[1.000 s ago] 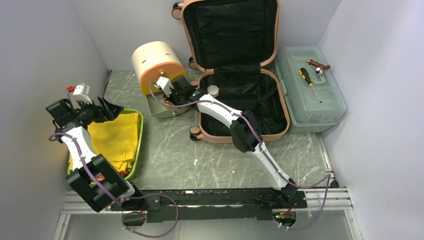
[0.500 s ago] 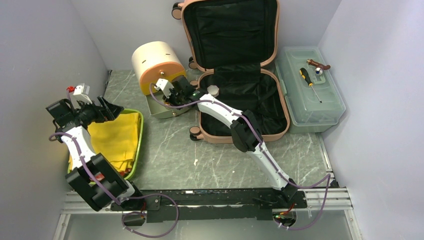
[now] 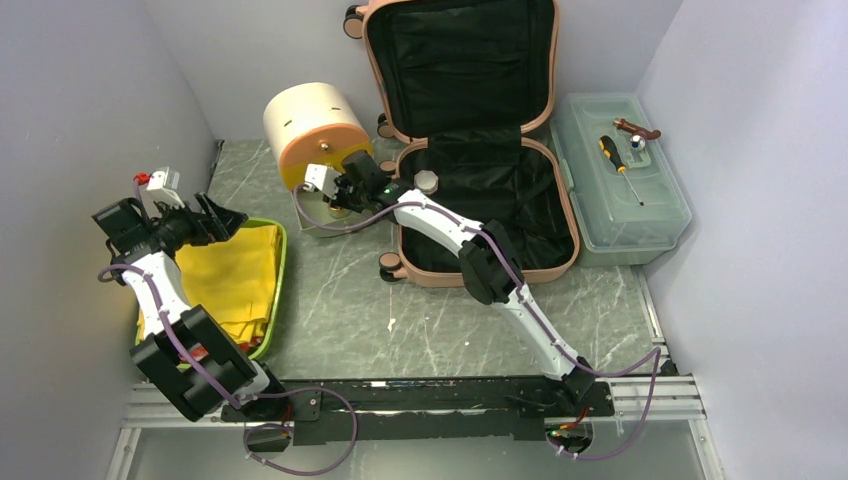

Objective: Open, take out, and arrange the luggage
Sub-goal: Place the makeup in the drawer, then pick up the makeup from the center of the board.

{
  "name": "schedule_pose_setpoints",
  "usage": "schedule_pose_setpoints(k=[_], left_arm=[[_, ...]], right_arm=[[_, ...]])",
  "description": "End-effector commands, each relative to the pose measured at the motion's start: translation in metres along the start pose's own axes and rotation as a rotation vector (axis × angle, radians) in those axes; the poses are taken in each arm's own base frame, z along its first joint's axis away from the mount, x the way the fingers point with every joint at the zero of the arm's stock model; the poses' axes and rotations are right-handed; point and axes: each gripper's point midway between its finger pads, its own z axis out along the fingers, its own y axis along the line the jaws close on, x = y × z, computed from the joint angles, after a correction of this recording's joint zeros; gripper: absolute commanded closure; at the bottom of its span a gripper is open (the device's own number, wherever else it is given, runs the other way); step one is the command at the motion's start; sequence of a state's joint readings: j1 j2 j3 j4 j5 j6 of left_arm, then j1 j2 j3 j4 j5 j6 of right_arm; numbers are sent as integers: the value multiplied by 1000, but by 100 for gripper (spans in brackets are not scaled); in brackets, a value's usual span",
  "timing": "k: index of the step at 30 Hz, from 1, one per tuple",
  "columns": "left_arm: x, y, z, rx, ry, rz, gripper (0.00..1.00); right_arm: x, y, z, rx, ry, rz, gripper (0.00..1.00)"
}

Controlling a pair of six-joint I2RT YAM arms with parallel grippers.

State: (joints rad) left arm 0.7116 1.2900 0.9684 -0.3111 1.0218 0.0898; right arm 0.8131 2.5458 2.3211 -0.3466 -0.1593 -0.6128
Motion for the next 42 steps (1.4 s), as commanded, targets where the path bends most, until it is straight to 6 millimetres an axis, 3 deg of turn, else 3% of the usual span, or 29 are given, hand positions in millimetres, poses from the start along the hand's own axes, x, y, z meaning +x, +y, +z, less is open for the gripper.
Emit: schedule_pose_setpoints(k=[1, 7, 13, 15, 17, 26, 42], left_arm=[[0, 2, 2, 2, -7, 26, 1], [0, 2, 2, 4, -7, 26, 1], [-1, 1, 1, 4, -9, 29, 1], [0, 1, 1, 4, -8, 30, 1], [-1, 1, 1, 5, -9, 30, 1], [1, 3, 1, -4, -4, 36, 1], [3, 5, 3, 2, 0, 27, 1]], right_arm=[[-14, -21, -2, 57, -39, -213, 76], [-12, -13, -35, -80, 6, -464, 81], [-3, -18, -49, -146, 53, -569, 81], [-5, -20, -49, -158, 36, -579, 81], [-6, -17, -47, -182, 14, -591, 88], [-14, -10, -26, -211, -79, -660, 90], [13, 5, -14, -279, -49, -726, 92]])
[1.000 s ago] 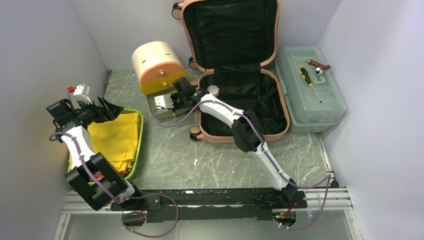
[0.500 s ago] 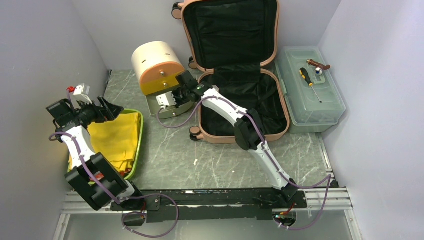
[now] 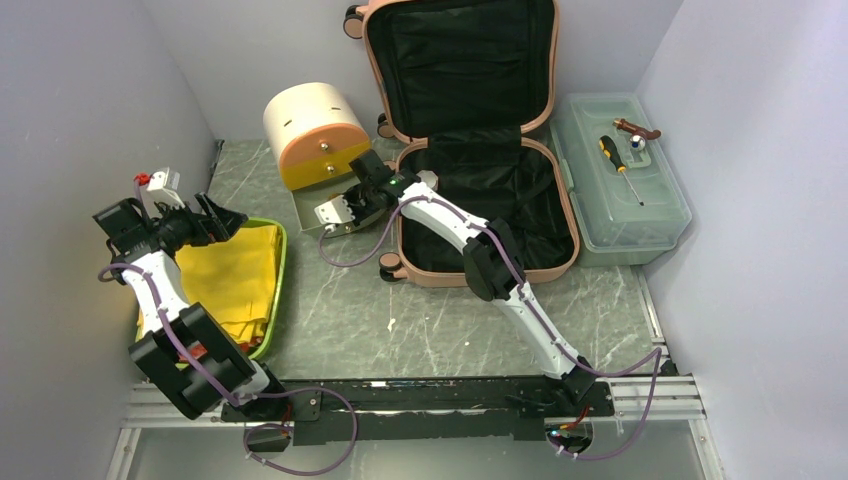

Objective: Open, take out, and arrange the luggage
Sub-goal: Pick up the makeup from the center of the board.

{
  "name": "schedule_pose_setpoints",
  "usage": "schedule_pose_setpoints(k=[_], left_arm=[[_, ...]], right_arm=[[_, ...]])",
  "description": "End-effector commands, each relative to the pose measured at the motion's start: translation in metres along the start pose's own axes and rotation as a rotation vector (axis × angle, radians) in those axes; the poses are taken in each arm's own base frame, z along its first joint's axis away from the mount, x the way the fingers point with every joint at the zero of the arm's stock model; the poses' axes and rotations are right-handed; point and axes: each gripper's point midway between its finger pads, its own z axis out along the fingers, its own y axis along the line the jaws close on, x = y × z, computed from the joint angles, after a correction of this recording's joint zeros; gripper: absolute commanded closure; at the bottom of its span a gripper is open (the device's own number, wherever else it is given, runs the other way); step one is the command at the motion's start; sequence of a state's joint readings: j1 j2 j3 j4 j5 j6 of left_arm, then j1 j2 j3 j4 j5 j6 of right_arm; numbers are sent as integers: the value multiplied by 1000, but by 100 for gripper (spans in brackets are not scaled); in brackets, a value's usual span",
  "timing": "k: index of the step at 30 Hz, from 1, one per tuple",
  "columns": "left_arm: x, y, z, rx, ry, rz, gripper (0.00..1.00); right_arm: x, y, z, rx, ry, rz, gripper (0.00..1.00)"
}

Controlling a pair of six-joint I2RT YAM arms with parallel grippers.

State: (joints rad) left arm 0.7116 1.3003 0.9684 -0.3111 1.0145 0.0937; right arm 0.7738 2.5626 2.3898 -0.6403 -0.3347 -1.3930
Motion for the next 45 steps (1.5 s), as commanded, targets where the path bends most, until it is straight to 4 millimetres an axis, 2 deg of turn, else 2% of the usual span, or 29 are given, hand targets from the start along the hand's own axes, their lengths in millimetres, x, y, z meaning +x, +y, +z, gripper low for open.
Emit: schedule_pose_setpoints(k=[1, 7, 13, 18, 26, 29, 33, 36, 40, 42, 45], left_arm=[[1, 1, 1, 7, -6, 31, 1], [1, 2, 2, 8, -5, 29, 1], [2, 3, 2, 4, -3, 30, 1], [3, 4, 3, 2, 0, 26, 1], [3, 5, 3, 0, 3, 21, 1], [4, 5, 3, -2, 3, 19, 1], [3, 5, 2, -5, 2, 20, 1], [2, 4, 2, -4, 0, 23, 1], [3, 4, 2, 2, 1, 20, 1], [2, 4, 2, 3, -2, 21, 1], [1, 2, 3, 10, -6, 18, 1]], right_arm=[[-9, -9, -3, 13, -46, -41, 92], [-14, -8, -2, 3, -74, -54, 92], [-17, -11, 7, 27, -113, -32, 92], [-16, -31, 15, 126, -136, -9, 92], [-1, -80, 17, 390, -98, 26, 91], [5, -88, 19, 445, -86, 24, 91], [10, -87, 22, 448, -85, 42, 91], [2, -82, 12, 406, -101, 86, 91], [-24, -77, -23, 294, -152, 204, 88], [-37, -73, -45, 237, -162, 248, 83], [-54, -57, -76, 140, -175, 321, 68]])
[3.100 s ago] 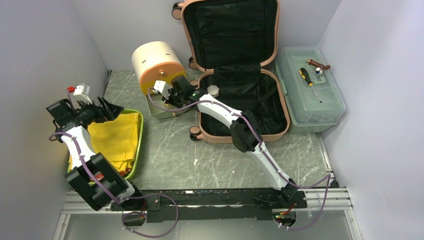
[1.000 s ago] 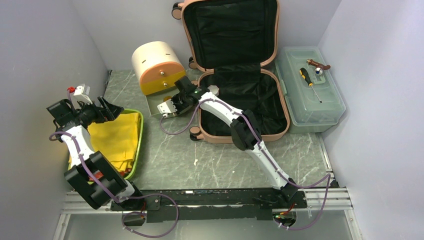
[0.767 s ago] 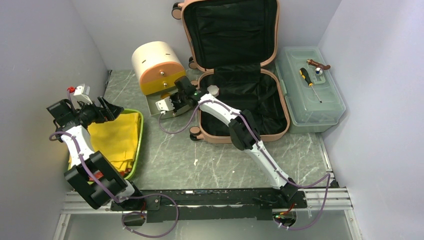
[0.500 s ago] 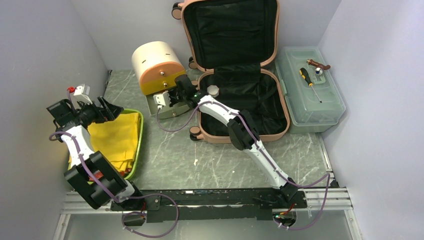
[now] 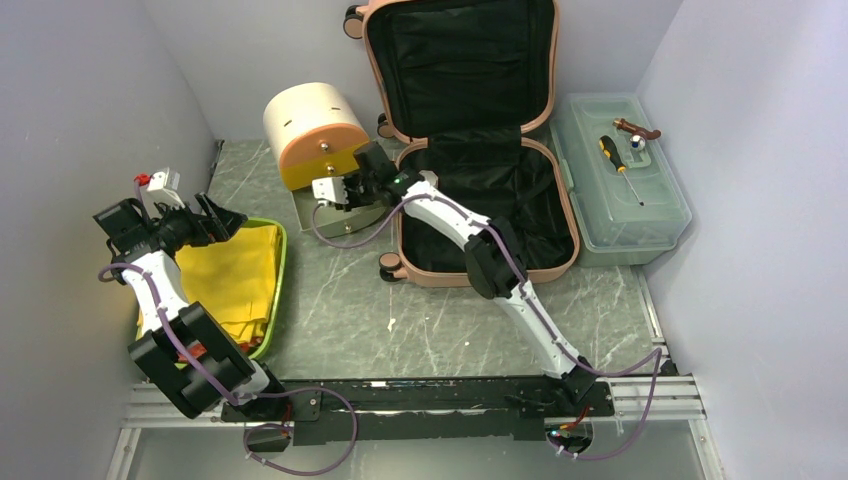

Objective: Open, take out, and arrange the luggage
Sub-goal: Pick up the makeup from the center of the board.

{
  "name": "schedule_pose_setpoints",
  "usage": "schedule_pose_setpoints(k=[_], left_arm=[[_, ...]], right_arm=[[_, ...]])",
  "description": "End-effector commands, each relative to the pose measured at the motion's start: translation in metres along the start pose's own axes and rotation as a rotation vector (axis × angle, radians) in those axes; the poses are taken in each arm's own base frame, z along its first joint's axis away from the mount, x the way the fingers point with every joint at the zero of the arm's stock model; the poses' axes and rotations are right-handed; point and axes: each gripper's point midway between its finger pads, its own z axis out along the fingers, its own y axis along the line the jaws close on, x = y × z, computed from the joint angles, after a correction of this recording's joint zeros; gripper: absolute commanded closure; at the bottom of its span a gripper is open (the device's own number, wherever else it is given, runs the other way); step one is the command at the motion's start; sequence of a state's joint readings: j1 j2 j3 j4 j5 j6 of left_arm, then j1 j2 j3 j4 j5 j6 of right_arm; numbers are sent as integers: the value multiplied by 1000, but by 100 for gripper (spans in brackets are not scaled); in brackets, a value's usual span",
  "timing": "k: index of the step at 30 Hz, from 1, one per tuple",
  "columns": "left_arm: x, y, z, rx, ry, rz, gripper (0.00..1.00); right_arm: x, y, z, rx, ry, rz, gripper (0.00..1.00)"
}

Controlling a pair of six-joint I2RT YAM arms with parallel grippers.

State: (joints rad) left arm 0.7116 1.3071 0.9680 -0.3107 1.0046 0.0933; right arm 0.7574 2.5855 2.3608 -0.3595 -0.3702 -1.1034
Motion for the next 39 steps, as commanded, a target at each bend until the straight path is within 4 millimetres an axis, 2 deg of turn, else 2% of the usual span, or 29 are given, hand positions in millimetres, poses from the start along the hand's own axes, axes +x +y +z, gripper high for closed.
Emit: schedule_pose_setpoints(k=[1, 3, 6, 9, 11, 13, 15, 18, 21, 24, 27, 30, 31, 34, 39], left_arm=[[0, -1, 2, 22, -10, 21, 1], [-2, -3, 1, 24, -14, 24, 1], [-4, -6, -1, 28, -20, 29, 1], [-6, -8, -2, 31, -27, 33, 1], [-7, -9, -2, 35, -28, 32, 1], [-6, -9, -1, 35, -28, 30, 1], [-7, -9, -1, 34, -28, 29, 1], [-7, -9, -1, 33, -27, 28, 1], [-7, -9, -3, 25, -27, 35, 1], [-7, -9, -3, 19, -27, 40, 1], [-6, -8, -3, 16, -23, 36, 1], [-6, -7, -3, 14, -22, 36, 1], [-6, -6, -3, 13, -22, 36, 1], [-5, -6, -3, 10, -20, 34, 1], [-3, -3, -1, 8, -16, 25, 1]], right_arm=[[-70, -20, -88, -85, -63, 136, 61], [-78, -15, -111, -121, -43, 183, 48], [-77, -13, -145, -122, 11, 279, 36], [-62, -34, -184, -48, 42, 423, 26], [-46, -53, -210, 30, 51, 542, 23], [-18, -70, -227, 121, 75, 632, 22], [18, -83, -236, 227, 130, 697, 21], [67, -90, -231, 338, 214, 744, 19], [113, -84, -216, 391, 281, 780, 17], [143, -80, -201, 408, 286, 838, 15], [157, -75, -186, 381, 252, 885, 13], [162, -65, -172, 336, 229, 901, 1], [163, -61, -168, 319, 223, 906, 0], [170, -49, -157, 293, 234, 923, 0], [186, -41, -147, 310, 278, 931, 0]])
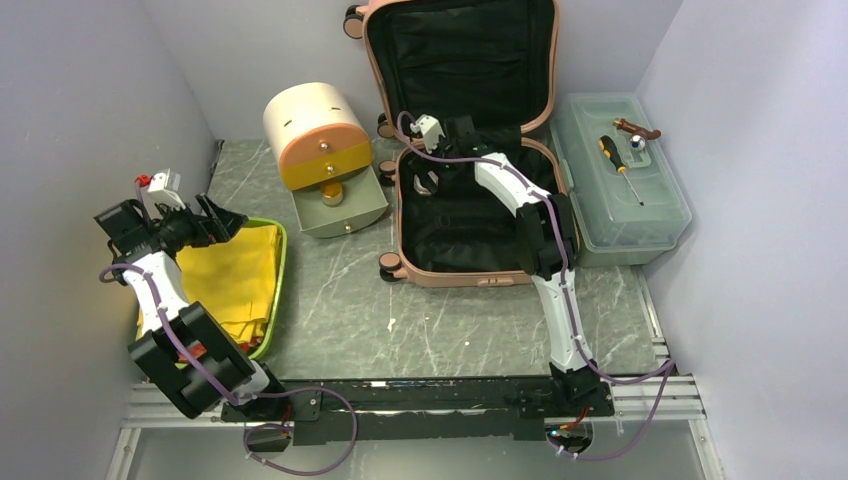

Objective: Open, take out, and arrange the luggage
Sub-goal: Pick up the makeup from the center of the board.

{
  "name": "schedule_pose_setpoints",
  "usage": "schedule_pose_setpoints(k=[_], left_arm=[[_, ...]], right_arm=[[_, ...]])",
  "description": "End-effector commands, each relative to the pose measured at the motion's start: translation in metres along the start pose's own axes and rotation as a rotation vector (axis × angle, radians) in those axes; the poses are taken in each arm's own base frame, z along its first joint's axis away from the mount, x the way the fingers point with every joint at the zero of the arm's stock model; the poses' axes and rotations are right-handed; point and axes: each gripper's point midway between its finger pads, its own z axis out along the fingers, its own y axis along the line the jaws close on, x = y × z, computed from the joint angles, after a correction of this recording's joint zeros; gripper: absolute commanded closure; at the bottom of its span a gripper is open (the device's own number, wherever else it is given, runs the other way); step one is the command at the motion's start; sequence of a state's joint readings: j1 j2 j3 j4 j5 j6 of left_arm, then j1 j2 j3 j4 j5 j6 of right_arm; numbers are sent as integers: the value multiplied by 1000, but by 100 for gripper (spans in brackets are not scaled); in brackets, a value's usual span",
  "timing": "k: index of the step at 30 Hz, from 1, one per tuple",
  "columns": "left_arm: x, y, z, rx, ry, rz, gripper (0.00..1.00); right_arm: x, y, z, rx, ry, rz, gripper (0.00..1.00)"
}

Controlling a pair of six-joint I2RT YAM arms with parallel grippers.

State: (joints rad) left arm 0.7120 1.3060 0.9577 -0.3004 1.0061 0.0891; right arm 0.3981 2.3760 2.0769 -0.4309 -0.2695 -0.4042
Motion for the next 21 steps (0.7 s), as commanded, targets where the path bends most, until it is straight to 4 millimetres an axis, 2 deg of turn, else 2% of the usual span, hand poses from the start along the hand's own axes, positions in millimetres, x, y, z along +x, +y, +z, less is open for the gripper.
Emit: schedule_pose_setpoints(k=[1, 9, 17, 19, 21], left_arm=[[-5, -3, -1, 8, -14, 27, 1], [-5, -3, -2, 4, -13, 28, 1], [-4, -2, -1, 5, -11, 21, 1], [-4, -1, -1, 4, -10, 21, 1], [-4, -1, -1, 1, -11, 22, 1]], right_arm=[[-19, -11, 7, 39, -66, 3, 0], [-6, -7, 26, 39, -52, 42, 0], [4, -4, 37, 77, -21, 25, 1], [8, -6, 40, 107, -5, 10, 7], [10, -9, 40, 127, 4, 9, 20]])
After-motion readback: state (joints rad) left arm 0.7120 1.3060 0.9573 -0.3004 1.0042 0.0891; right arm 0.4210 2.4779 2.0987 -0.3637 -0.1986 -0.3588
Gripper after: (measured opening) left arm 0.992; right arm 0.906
